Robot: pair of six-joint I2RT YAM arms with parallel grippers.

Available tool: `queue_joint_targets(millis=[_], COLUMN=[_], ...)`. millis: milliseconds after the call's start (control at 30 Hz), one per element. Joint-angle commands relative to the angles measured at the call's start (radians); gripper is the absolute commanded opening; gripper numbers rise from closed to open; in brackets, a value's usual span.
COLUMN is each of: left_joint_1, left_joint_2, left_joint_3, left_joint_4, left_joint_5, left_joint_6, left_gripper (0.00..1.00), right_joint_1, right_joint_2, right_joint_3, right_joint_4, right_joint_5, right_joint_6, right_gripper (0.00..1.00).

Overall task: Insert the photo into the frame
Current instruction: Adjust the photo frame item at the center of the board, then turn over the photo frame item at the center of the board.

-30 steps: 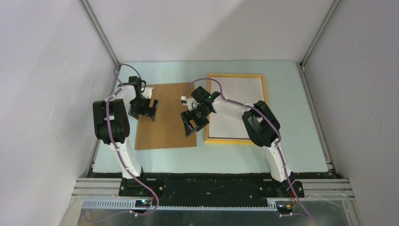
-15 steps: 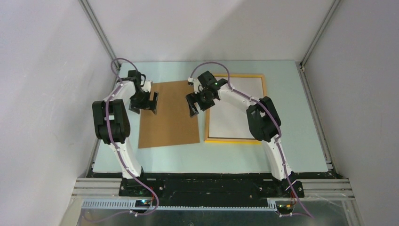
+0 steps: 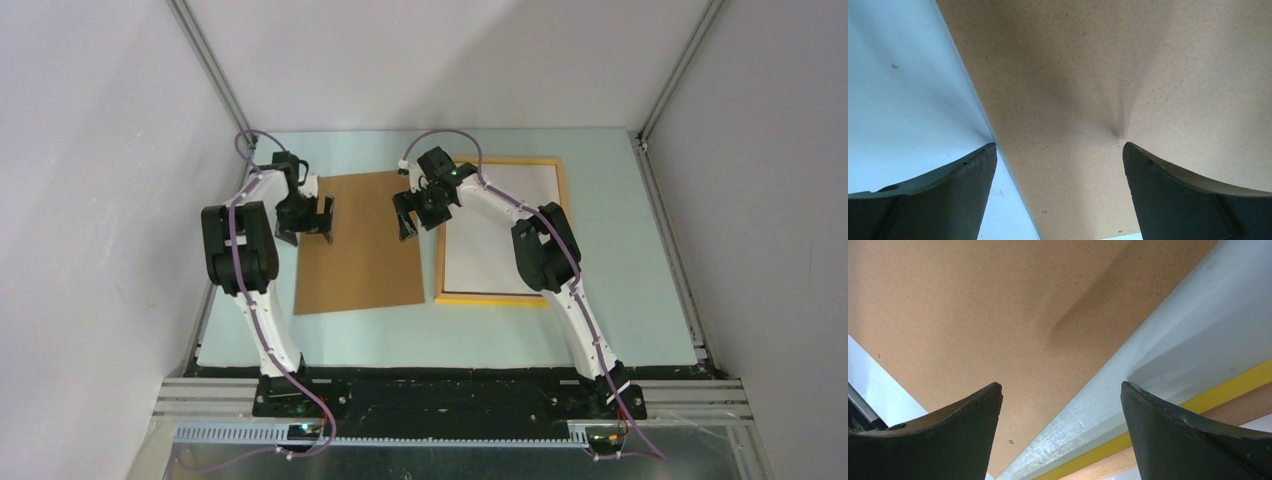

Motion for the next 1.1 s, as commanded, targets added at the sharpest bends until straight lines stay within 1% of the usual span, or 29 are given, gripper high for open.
queue_joint_targets(millis=[0, 167, 333, 433, 700, 900, 1067], left_joint_1=[0.023, 0.042, 0.044, 0.043, 0.037, 0.026, 0.014], left_joint_2=[0.023, 0.044, 0.033, 0.009, -0.064, -0.139, -0.209], left_joint_3=[0.031, 0.015, -0.011, -0.028, -0.016, -0.013, -0.013], left_joint_4=[-0.018, -0.028, -0.04, -0.045, -0.044, -0.045, -0.045], left_joint_5=[0.071, 0.163, 0.343, 0.449, 0.645, 0.767, 0.821], left_joint_6=[-0.026, -0.014, 0.012, 0.017, 0.017, 0.014, 0.017], left_gripper=[1.0, 1.0, 1.0, 1.0, 0.99, 0.99, 0.99], right_joint_1=[0.005, 0.012, 0.011, 0.013, 0.01, -0.001, -0.021], right_joint_2=[0.043, 0.051, 0.067, 0.066, 0.055, 0.036, 0.053], right_joint_3=[0.022, 0.025, 0.031, 0.023, 0.001, -0.027, -0.032], right_joint_4=[-0.017, -0.008, 0.006, 0.015, 0.035, 0.063, 0.086], right_joint_5=[-0.054, -0.094, -0.145, -0.165, -0.241, -0.302, -0.355], right_joint_6=[0.037, 0.053, 0.082, 0.094, 0.139, 0.16, 0.171], right_gripper=[0.93, 0.93, 0.93, 0.92, 0.92, 0.92, 0.92])
